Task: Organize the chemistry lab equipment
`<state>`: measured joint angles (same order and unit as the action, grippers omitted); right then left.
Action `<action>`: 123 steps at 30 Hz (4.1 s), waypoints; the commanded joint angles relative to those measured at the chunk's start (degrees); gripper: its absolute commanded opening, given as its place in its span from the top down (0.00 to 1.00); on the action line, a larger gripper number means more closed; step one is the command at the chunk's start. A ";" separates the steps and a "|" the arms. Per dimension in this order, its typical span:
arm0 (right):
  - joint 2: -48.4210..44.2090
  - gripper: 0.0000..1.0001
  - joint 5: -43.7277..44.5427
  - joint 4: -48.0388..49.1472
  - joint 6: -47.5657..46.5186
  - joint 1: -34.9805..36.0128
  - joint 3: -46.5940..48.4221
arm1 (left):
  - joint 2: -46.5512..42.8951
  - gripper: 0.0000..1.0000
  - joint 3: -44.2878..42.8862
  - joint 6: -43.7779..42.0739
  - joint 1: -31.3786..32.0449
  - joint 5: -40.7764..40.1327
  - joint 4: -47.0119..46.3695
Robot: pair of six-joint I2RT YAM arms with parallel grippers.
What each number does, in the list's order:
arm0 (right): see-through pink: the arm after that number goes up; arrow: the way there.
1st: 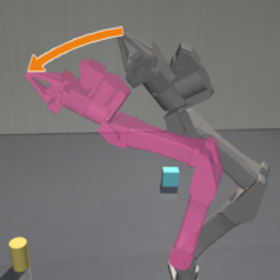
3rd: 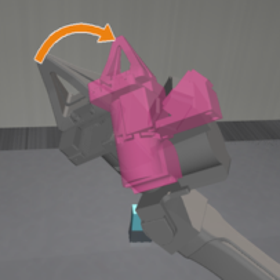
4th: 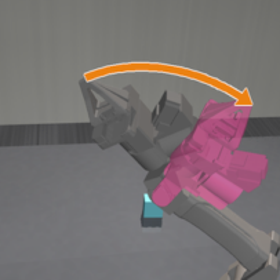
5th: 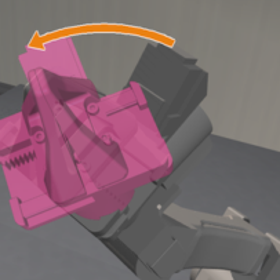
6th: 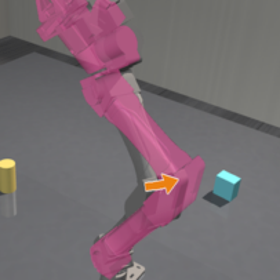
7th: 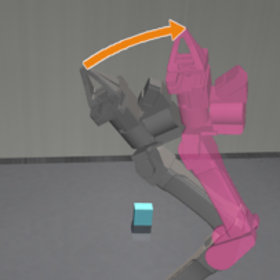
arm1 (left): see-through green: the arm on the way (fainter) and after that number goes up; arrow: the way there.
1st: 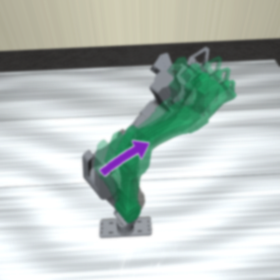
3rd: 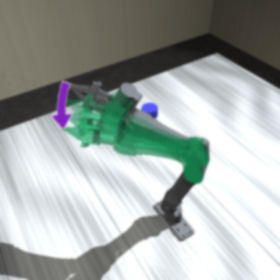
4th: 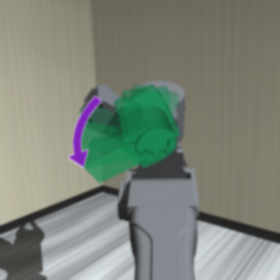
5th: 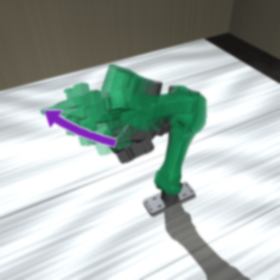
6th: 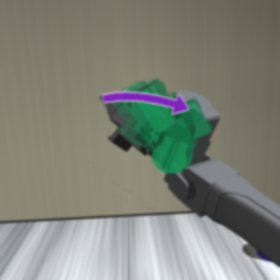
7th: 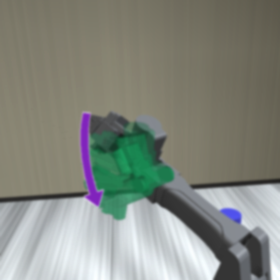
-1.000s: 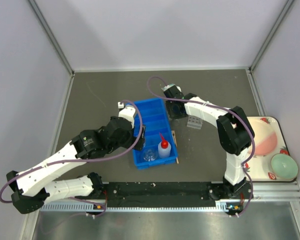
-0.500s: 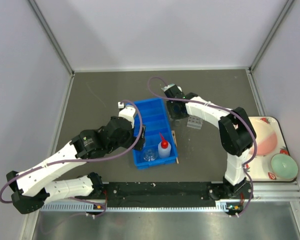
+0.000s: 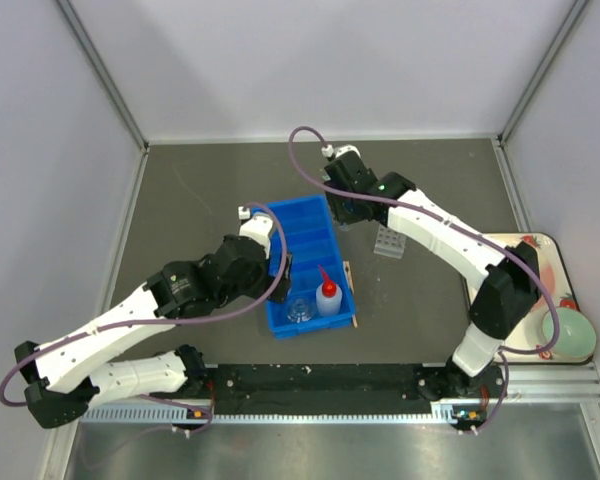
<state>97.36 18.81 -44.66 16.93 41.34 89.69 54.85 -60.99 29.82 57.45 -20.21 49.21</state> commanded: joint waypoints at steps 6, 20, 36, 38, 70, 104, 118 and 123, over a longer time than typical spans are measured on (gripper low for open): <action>-2.00 0.78 2.20 -5.69 1.96 8.04 8.12 | -4.92 0.02 1.75 0.23 -0.23 -0.80 -2.72; 5.82 0.78 3.78 -7.45 8.38 15.70 9.54 | -12.83 0.01 4.30 1.02 -0.23 0.61 -0.78; 5.12 0.78 3.34 -2.18 13.66 17.72 -2.76 | -14.77 0.02 5.71 1.29 -0.23 2.28 -0.43; 4.86 0.78 3.17 -1.22 14.10 17.81 -4.17 | -14.77 0.02 5.80 1.29 -0.23 2.45 -0.43; 7.84 0.74 1.49 2.13 14.54 18.77 -6.46 | -12.66 0.02 5.36 0.32 -0.23 2.80 -1.57; 4.85 0.73 8.88 -4.29 10.67 21.24 6.02 | -11.52 0.02 5.18 1.29 -0.23 3.33 -1.66; 6.44 0.73 8.09 -4.20 9.35 16.23 7.35 | -11.08 0.02 5.18 0.94 -0.23 2.45 -1.22; 5.12 0.74 7.03 -4.03 9.35 15.61 4.19 | -10.03 0.02 5.09 0.76 -0.23 2.63 -1.84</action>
<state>105.30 26.00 -50.50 26.57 57.52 95.18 43.79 -55.57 30.55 57.34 -17.45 48.47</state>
